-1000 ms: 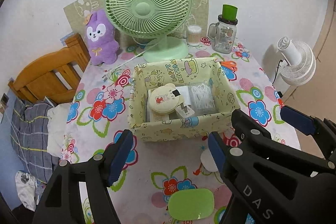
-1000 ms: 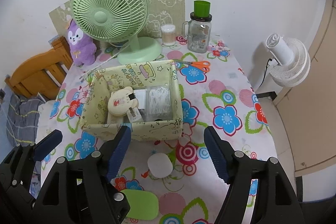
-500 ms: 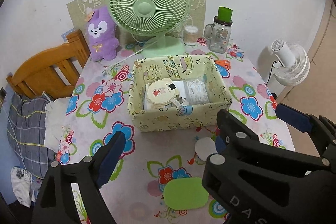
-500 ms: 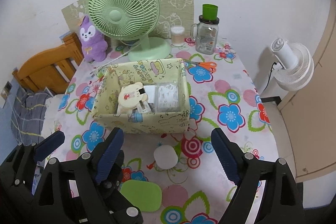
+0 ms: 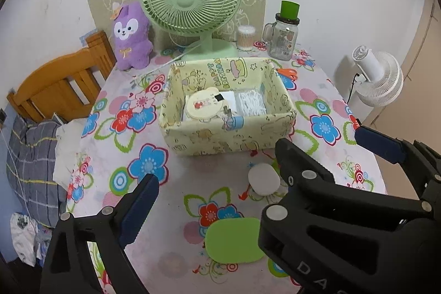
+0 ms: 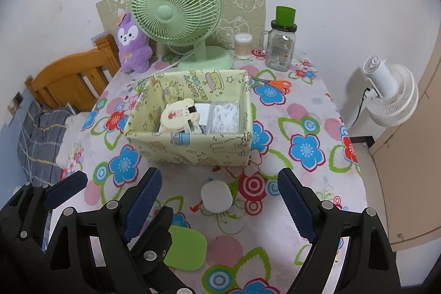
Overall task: Organize rigid objects
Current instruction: 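Withdraw both open tools up and away from the fabric box, then move the left tool to the green rounded object while the right approaches the white round object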
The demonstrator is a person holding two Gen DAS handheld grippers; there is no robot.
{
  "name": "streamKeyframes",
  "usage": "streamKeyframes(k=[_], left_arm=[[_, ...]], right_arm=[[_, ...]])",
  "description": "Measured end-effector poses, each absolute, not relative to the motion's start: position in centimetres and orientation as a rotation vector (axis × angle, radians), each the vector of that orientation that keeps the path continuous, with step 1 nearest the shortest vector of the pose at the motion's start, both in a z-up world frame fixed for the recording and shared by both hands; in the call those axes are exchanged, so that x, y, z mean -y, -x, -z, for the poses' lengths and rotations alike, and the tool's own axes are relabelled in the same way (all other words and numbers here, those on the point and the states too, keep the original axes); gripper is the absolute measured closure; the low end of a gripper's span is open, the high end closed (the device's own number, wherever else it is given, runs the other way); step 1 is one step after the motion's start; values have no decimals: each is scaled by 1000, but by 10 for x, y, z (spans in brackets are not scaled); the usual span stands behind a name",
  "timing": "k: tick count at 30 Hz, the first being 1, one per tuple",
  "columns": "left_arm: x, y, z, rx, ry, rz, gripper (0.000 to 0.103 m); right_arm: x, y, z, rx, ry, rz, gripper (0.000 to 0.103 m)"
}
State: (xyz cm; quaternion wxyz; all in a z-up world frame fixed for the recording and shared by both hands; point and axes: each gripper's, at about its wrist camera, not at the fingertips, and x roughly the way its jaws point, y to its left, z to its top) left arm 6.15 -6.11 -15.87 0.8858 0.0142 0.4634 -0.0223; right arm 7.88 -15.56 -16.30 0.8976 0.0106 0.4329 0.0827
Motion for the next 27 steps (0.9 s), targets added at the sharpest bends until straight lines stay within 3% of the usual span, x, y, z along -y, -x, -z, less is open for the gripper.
streamKeyframes(k=[27], left_arm=[[70, -41, 233, -1047, 29, 72, 6]], right_arm=[[163, -59, 233, -942, 16, -172, 15]])
